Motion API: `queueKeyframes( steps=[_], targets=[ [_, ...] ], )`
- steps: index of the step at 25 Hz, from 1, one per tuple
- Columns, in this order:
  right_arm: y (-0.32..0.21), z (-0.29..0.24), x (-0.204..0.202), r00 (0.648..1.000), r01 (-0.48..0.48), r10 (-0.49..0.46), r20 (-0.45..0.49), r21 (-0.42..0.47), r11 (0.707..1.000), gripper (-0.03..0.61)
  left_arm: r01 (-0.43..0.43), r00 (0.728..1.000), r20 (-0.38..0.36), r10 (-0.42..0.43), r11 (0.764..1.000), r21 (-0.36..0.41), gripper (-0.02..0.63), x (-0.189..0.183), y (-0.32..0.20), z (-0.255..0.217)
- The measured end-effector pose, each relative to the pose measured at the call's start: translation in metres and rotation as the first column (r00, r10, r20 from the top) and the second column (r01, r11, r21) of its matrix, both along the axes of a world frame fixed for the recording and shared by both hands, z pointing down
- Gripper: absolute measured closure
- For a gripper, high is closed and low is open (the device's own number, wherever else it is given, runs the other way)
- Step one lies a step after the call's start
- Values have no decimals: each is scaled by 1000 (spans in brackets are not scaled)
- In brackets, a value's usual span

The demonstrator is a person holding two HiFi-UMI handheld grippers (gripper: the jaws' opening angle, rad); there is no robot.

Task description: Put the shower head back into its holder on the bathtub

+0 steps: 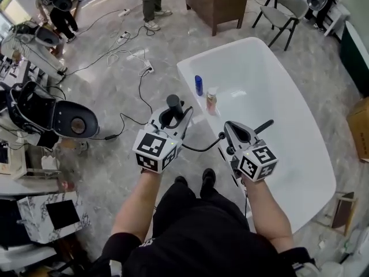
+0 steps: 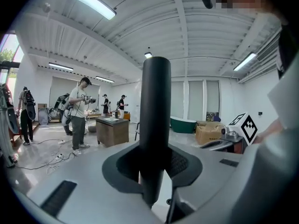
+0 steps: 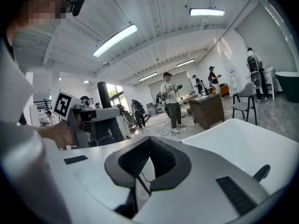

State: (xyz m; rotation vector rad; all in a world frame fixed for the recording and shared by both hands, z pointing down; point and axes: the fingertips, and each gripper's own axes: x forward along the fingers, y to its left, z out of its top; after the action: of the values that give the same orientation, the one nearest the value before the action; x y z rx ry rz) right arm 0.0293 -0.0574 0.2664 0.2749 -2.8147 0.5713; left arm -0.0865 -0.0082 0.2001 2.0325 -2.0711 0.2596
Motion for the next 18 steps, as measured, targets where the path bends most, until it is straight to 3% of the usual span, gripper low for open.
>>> queueKeyframes(
  steps=[9, 18],
  targets=[
    [10, 36, -43, 972, -202, 198, -127, -24, 979, 563, -197, 977, -76, 198, 980, 12, 495, -60, -19, 30],
    [49, 88, -31, 880, -454, 432, -199, -79, 887, 552, -417, 904, -128, 407, 907, -57, 495, -53, -14, 89]
  ],
)
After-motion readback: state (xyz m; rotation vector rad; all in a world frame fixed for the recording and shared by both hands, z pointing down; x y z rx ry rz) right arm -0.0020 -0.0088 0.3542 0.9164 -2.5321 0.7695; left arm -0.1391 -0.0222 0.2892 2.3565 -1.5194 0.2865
